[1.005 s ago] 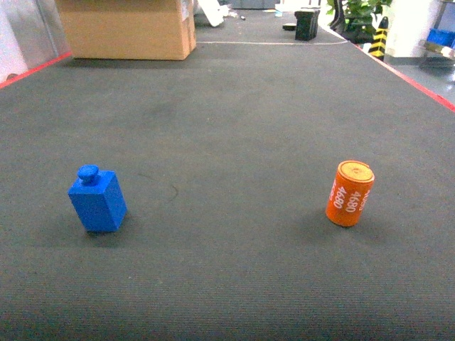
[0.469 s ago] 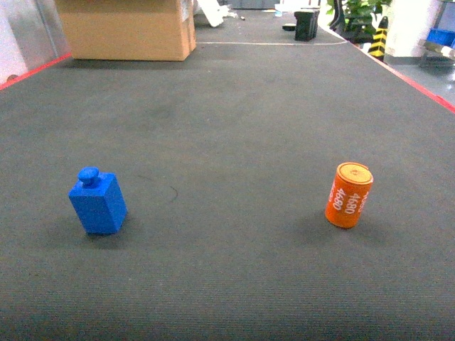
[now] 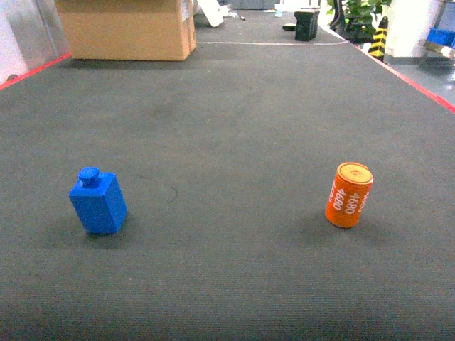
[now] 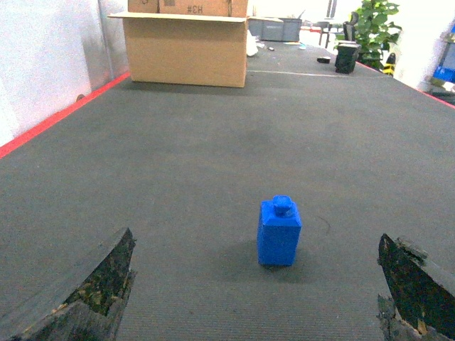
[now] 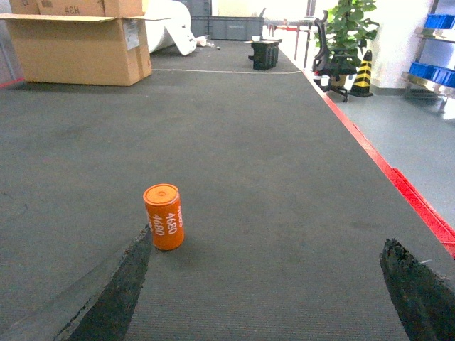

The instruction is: Sort blue parts and orange caps into right shelf containers

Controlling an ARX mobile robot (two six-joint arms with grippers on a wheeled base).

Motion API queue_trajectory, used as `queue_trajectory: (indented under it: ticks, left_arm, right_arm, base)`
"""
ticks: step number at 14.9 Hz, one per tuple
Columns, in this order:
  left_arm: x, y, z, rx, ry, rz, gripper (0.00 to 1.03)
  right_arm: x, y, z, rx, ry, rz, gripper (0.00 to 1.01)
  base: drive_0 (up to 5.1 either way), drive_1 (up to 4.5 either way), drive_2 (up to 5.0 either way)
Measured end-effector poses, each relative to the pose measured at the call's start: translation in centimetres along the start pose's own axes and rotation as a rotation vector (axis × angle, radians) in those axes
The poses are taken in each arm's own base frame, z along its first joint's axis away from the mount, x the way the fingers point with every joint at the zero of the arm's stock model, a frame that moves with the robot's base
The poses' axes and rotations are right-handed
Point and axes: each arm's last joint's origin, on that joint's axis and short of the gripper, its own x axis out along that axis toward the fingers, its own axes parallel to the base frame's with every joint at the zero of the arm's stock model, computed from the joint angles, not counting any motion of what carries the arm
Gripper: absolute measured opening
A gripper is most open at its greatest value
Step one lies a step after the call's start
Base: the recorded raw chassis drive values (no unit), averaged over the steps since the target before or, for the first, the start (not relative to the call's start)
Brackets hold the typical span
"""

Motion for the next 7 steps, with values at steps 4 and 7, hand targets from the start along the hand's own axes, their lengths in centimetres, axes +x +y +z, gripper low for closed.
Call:
queue_trajectory:
  ticks: [4,7]
  left_arm:
    - [0.0,0.0,0.0,0.0,0.0,0.0,0.98]
    - [0.0,0.0,0.0,0.0,0.0,0.0,0.98]
  right_arm:
    - [0.0,0.0,0.0,0.0,0.0,0.0,0.98]
    - [0.0,0.0,0.0,0.0,0.0,0.0,0.98]
  base:
    - [0.0,0.0,0.0]
    - [0.0,0.0,0.0]
